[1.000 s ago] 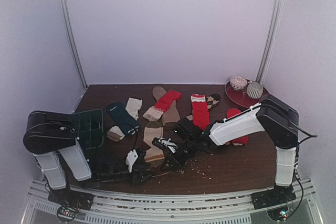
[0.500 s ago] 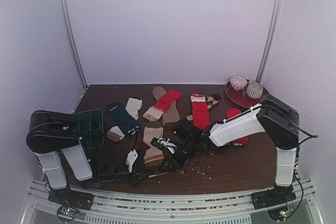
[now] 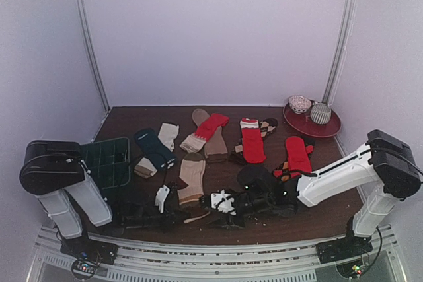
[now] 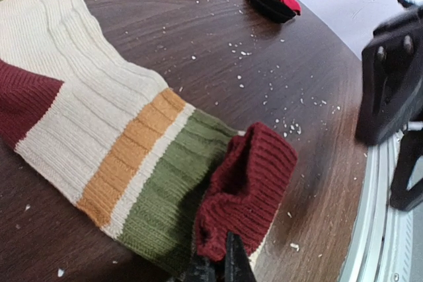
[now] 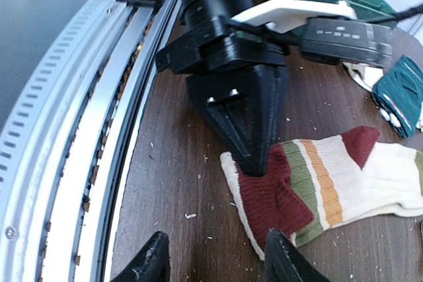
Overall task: Roll the socks
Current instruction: Roll a pair of socks at the center of the board.
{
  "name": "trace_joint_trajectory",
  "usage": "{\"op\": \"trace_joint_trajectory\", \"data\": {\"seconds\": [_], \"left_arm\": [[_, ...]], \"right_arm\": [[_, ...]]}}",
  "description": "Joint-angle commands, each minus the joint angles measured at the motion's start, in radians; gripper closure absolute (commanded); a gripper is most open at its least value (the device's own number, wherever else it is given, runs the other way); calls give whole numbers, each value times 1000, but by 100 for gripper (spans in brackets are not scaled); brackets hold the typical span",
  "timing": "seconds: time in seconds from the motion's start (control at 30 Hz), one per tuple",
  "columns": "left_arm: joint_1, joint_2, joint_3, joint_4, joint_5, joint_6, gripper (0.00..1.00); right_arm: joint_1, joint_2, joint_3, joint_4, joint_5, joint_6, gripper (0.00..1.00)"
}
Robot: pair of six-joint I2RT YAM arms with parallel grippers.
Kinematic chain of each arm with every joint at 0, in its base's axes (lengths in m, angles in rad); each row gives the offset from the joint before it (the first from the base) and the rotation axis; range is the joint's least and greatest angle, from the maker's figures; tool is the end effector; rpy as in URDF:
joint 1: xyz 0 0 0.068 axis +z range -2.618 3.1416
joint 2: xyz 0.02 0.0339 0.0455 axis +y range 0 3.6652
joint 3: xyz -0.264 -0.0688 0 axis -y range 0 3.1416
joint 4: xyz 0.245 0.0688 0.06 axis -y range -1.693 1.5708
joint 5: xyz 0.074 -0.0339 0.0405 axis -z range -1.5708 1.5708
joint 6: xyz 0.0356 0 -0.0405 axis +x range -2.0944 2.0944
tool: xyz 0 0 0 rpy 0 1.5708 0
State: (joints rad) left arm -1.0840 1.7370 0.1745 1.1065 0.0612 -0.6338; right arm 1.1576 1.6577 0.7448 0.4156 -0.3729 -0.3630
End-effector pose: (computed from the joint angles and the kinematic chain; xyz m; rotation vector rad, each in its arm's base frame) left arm 0.1029 -0.1990 0.0811 0.5376 2.1576 -1.0937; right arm 0.1224 0.3114 0.1682 -1.6447 1.3817 0.8628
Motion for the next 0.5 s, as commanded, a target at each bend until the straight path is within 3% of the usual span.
{"op": "trace_joint_trajectory", "data": {"seconds": [0.0, 0.47], "left_arm": [[11, 80, -4, -140, 44, -30, 100], [22, 98, -12, -138, 109, 1, 100]], "right_arm": [[33, 75, 54, -13, 92, -208, 50], [28, 230, 166, -70, 143, -311, 55]]}}
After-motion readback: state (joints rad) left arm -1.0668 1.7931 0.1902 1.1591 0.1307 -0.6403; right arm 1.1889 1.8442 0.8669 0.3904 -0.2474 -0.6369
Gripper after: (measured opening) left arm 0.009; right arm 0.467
